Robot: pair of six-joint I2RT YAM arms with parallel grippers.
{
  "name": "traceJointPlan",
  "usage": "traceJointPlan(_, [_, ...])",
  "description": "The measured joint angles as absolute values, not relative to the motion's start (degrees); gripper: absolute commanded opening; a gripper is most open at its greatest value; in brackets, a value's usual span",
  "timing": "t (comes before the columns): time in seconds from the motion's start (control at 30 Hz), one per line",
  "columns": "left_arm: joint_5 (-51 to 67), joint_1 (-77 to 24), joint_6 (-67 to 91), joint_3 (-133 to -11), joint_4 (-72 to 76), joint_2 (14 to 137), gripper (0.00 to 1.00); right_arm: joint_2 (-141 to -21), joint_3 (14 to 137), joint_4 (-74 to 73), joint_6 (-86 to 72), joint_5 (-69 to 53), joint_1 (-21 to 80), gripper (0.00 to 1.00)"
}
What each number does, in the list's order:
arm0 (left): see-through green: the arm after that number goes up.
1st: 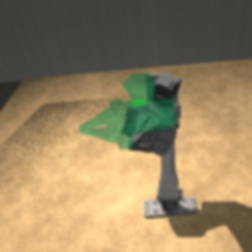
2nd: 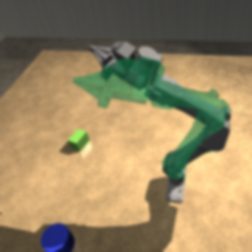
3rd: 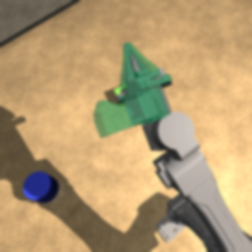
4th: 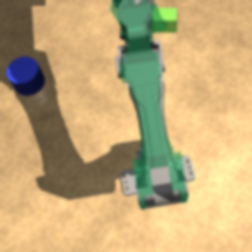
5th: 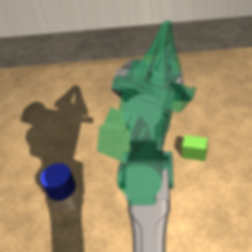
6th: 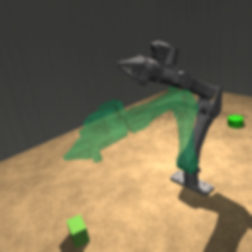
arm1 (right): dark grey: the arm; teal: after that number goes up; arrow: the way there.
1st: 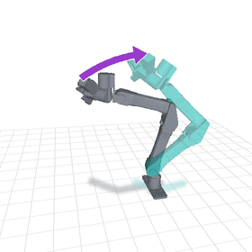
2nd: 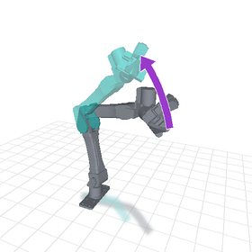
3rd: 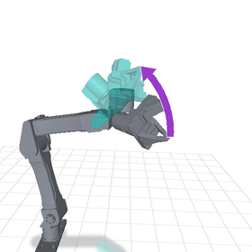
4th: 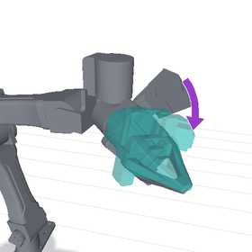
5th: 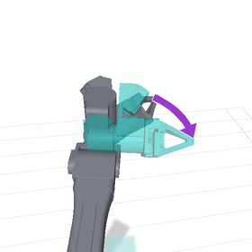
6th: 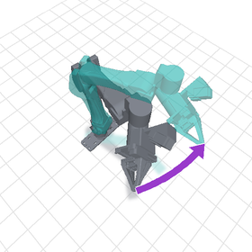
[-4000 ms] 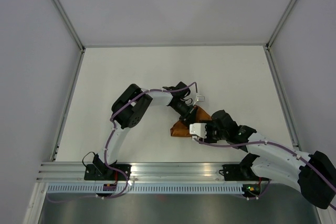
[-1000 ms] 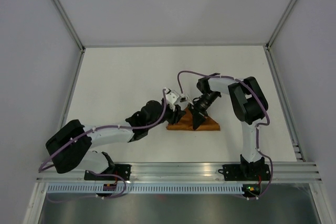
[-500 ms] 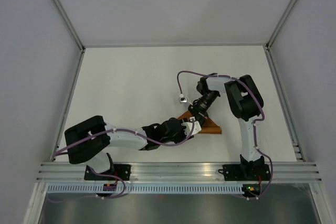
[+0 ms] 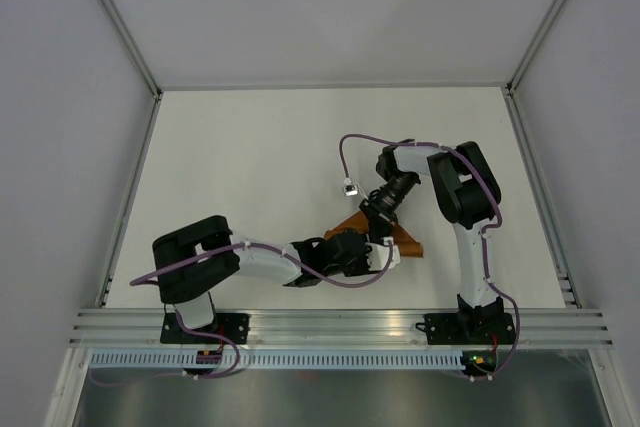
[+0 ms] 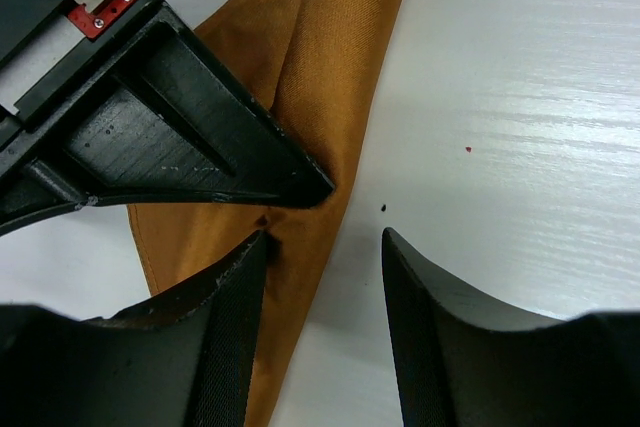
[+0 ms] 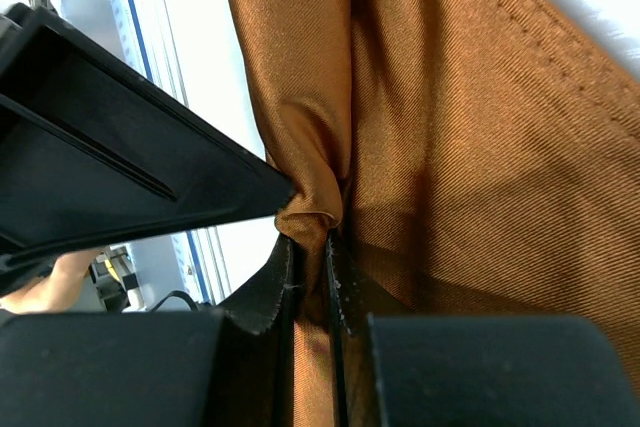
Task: Fold the napkin, place the utensils inside, and roll it up
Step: Roll the napkin with the utensil
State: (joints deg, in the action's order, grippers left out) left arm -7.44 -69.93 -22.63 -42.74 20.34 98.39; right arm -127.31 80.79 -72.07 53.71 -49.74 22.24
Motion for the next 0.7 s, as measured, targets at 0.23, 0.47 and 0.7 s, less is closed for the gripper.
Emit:
traceJointPlan(0.23, [-8.3,-69.9,-25.0,-43.1,23.3,101.0,0.54,-127.6,80.8,-72.3,53.5,-49.7,21.8,0.01])
traceJointPlan(0.47, [-8.2,-69.4,-25.8,-46.2,22.2,103.6,0.27,-127.9,80.8,-73.1,53.6,-49.5,21.5,0.01])
traceJointPlan(0.7, [-3.7,-67.9,-26.1,-49.1,17.4,103.7,0.02,-128.0,81.3,-74.1,53.5,-48.7,20.4,0.30])
